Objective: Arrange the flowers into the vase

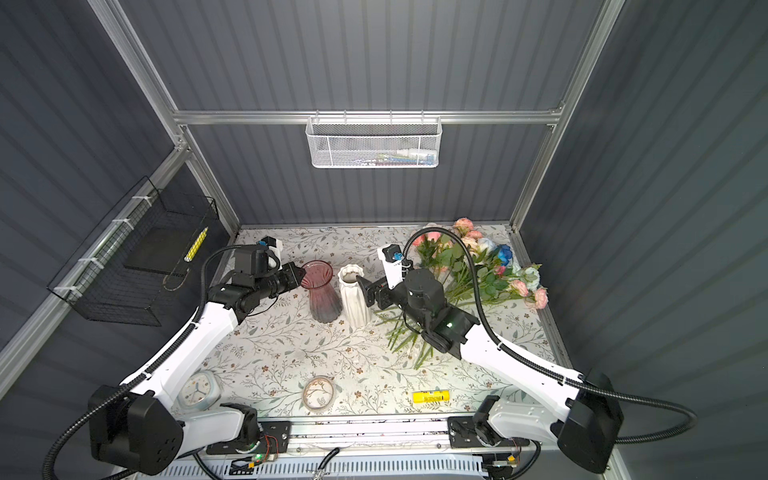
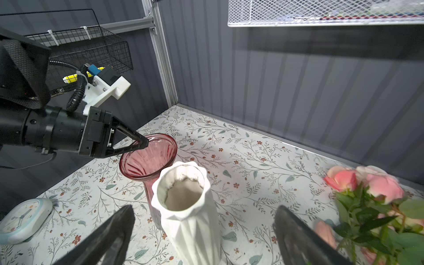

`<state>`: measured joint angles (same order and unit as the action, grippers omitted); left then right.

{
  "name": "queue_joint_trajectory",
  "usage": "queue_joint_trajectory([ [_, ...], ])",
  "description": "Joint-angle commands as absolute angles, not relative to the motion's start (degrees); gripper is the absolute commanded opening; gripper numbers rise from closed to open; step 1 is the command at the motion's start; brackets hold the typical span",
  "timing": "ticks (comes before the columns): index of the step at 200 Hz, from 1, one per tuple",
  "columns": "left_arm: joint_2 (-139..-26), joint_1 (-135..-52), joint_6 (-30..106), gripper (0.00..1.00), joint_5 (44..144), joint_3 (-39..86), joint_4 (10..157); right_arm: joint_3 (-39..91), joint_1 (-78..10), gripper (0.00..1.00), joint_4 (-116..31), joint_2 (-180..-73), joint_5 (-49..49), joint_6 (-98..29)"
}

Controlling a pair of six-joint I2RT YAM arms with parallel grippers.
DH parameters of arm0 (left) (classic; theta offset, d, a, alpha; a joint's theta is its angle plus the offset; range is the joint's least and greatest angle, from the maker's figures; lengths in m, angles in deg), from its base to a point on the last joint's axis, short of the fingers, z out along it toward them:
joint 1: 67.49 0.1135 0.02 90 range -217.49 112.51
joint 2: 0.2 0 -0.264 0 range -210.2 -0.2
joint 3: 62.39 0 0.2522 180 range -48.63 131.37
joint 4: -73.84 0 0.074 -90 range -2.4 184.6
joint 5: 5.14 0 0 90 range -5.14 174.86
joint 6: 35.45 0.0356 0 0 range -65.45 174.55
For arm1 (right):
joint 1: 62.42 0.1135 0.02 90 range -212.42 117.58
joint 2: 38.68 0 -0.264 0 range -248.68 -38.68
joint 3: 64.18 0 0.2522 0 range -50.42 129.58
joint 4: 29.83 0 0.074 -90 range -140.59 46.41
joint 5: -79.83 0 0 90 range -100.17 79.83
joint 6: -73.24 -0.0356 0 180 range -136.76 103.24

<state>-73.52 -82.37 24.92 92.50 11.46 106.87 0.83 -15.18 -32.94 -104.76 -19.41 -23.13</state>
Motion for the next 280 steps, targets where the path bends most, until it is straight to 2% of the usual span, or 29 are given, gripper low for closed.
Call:
queue_joint_trajectory([
  [1, -77.81, -82.17, 27.74, 0.0, 87.29, 17.5, 106.0, -1.13, -15.64, 0.97, -33.21, -101.88, -22.07, -24.18],
  [46, -93.8, -81.05, 29.5, 0.0, 85.68, 35.93, 106.19, -3.34, -16.34, 0.97, -35.04, -98.83, -22.31, -26.08],
  [78, -104.41, -79.73, 29.86, 0.0, 84.27, 49.16, 112.32, -4.08, -16.67, 0.97, -37.03, -97.45, -22.4, -27.37],
  [114, -110.08, -77.22, 28.43, 0.0, 85.37, 54.58, 115.75, -3.97, -16.89, 0.98, -39.7, -96.34, -22.09, -28.6],
  [135, -109.16, -76.5, 27.24, 0.39, 85.82, 52.71, 113.81, -3.6, -16.97, 0.98, -41.34, -95.98, -21.74, -29.31],
  [159, -108.02, -76.41, 26.82, 0.59, 86.18, 53.21, 113.36, -3.13, -17.15, 0.98, -43.16, -95.34, -21.44, -30.53],
  [180, -106.05, -76.37, 26.38, 0.66, 86.55, 54.61, 113.48, -3.13, -17.45, 0.98, -44.88, -94.51, -21.86, -32.26],
  [224, -94.14, -76.49, 21.67, 0.72, 92.79, 51.65, 106.72, -3.75, -20.2, 0.94, -51.82, -94.72, -23.01, -37.89],
  [243, -87.0, -77.31, 19.0, 0.76, 96.1, 45.34, 101.86, -5.34, -22.47, 0.88, -53.39, -96.0, -19.63, -39.75],
  [280, -73.51, -81.52, 17.49, 0.81, 99.59, 27.69, 95.77, -7.61, -24.47, 0.87, -54.98, -99.86, -18.06, -43.14],
])
